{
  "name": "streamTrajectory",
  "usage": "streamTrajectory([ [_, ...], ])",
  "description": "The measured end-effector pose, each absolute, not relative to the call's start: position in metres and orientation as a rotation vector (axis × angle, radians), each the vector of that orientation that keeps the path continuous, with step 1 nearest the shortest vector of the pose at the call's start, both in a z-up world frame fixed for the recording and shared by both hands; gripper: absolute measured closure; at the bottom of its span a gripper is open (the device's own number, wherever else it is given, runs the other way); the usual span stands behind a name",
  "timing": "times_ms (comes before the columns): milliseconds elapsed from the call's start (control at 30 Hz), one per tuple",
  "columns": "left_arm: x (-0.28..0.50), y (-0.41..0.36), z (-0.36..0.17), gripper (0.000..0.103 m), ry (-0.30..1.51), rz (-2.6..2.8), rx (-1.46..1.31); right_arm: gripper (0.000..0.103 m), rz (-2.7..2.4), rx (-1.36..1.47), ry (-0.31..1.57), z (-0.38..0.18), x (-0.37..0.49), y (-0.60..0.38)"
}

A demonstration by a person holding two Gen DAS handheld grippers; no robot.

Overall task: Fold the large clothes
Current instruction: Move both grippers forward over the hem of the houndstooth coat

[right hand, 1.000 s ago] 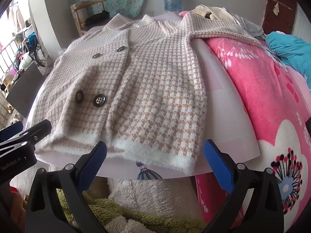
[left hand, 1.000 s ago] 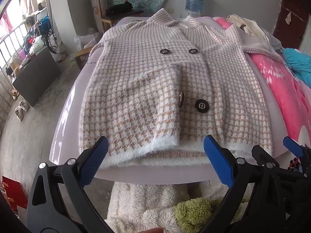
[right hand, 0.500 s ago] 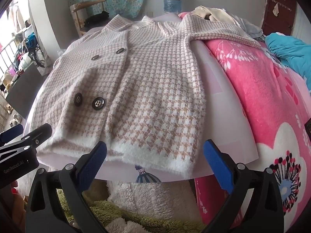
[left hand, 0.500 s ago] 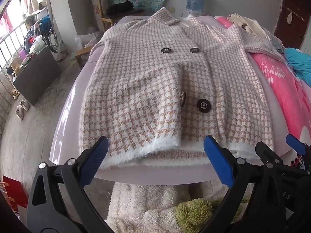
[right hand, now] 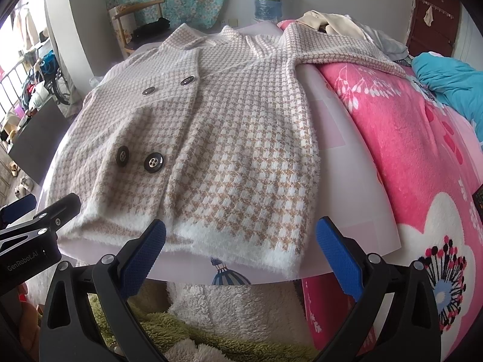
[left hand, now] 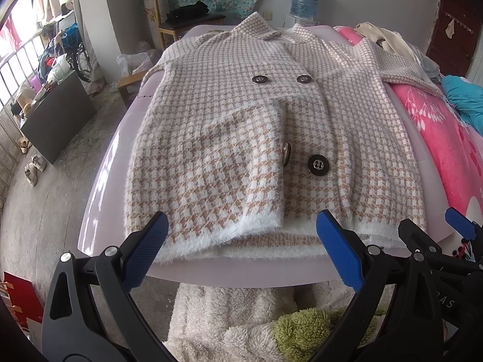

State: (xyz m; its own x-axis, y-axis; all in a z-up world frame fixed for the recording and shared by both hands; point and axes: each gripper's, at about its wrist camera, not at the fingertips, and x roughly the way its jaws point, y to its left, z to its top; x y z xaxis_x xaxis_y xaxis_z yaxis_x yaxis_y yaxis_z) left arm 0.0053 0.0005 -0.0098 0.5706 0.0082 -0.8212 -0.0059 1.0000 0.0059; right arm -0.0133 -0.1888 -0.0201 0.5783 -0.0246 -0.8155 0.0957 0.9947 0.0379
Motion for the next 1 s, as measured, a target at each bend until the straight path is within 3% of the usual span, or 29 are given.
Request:
streamTrajectory([
  [1000,0.0046,0.0059,-0.0080,0.008,0.961,0.011,0.001,0.006,-0.068,0.083,0.952,-0.0220,-0.0146,-0.1888],
])
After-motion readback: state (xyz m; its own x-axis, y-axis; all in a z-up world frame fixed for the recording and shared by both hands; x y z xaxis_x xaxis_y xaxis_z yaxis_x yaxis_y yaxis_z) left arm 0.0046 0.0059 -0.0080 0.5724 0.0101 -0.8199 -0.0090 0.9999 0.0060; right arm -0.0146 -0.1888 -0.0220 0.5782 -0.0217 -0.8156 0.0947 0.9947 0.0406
